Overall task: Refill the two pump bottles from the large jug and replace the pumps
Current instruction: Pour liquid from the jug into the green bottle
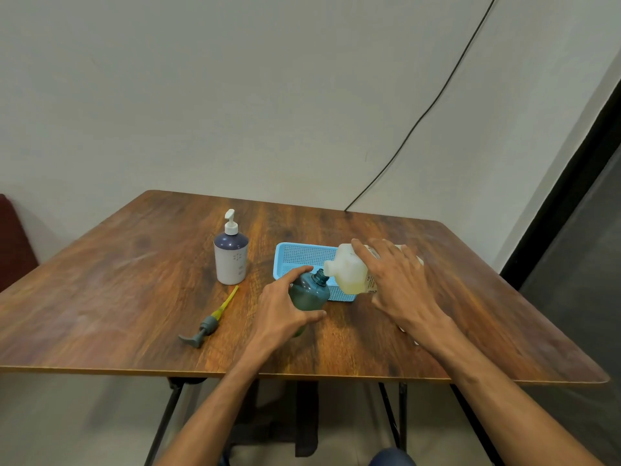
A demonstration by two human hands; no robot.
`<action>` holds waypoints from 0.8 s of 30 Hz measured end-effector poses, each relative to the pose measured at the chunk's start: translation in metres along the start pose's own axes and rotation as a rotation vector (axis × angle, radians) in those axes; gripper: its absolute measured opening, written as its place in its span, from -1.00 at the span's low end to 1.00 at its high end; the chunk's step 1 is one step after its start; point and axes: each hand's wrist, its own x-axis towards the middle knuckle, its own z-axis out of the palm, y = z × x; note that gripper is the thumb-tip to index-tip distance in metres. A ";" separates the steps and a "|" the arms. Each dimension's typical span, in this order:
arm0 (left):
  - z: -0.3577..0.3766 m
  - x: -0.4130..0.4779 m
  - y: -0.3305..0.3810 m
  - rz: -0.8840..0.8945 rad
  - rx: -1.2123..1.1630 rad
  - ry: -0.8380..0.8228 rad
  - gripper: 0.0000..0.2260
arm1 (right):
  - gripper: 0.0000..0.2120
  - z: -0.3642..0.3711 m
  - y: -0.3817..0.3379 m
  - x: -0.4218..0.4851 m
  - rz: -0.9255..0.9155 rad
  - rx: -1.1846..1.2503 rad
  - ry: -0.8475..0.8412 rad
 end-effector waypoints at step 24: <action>0.000 0.001 0.001 -0.005 0.000 -0.019 -0.26 | -0.09 -0.006 0.001 0.001 -0.007 -0.014 -0.007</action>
